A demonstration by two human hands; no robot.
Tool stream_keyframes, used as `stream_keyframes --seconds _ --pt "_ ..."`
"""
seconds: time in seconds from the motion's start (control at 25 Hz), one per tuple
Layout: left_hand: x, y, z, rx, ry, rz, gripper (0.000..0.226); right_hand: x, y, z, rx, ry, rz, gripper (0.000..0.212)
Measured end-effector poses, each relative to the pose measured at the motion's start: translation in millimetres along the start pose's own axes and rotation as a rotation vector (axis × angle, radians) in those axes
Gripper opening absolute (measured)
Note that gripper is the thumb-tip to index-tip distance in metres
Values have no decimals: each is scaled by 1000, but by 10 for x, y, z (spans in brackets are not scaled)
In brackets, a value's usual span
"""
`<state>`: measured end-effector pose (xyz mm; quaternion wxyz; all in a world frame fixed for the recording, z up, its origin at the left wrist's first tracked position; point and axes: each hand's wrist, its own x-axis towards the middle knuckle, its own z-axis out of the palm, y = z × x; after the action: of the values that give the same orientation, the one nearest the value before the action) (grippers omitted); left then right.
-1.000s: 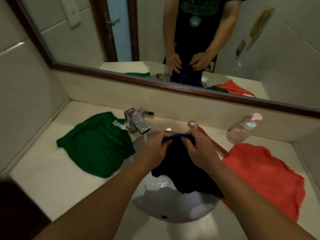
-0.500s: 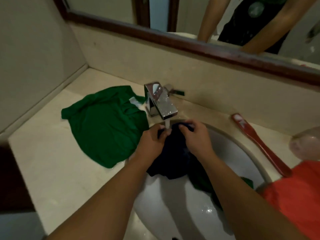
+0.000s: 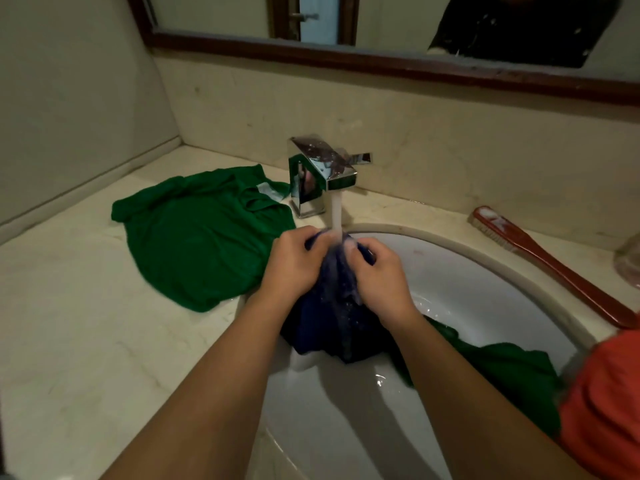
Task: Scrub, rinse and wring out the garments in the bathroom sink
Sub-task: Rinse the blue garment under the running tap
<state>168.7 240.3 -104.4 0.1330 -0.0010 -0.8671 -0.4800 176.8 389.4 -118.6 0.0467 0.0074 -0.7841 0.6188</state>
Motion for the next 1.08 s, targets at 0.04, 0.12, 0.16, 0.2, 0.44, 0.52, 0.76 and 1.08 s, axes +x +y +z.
stream_keyframes --seconds 0.04,0.12,0.16,0.2,0.44,0.52,0.76,1.08 --pt "-2 22 -17 -3 1 15 39 8 -27 -9 -20 17 -28 18" --pt "-11 65 -40 7 17 46 37 12 -65 -28 -18 47 -84 16" --pt "-22 79 -47 13 30 60 35 6 -79 -36 -24 48 -106 15" --pt "-20 83 -46 16 39 61 35 19 -94 -44 -40 45 -116 14" --pt "-123 109 -70 -64 55 38 42 -106 -209 -131 -58 101 -154 17" --pt "-144 152 -52 -139 29 26 39 -136 -201 -122 -39 124 -158 17" --pt "2 208 3 -222 -15 -12 44 67 -127 -52 -21 153 -176 13" --pt "51 234 -45 -303 69 -50 39 100 -223 -73 111 109 -172 7"
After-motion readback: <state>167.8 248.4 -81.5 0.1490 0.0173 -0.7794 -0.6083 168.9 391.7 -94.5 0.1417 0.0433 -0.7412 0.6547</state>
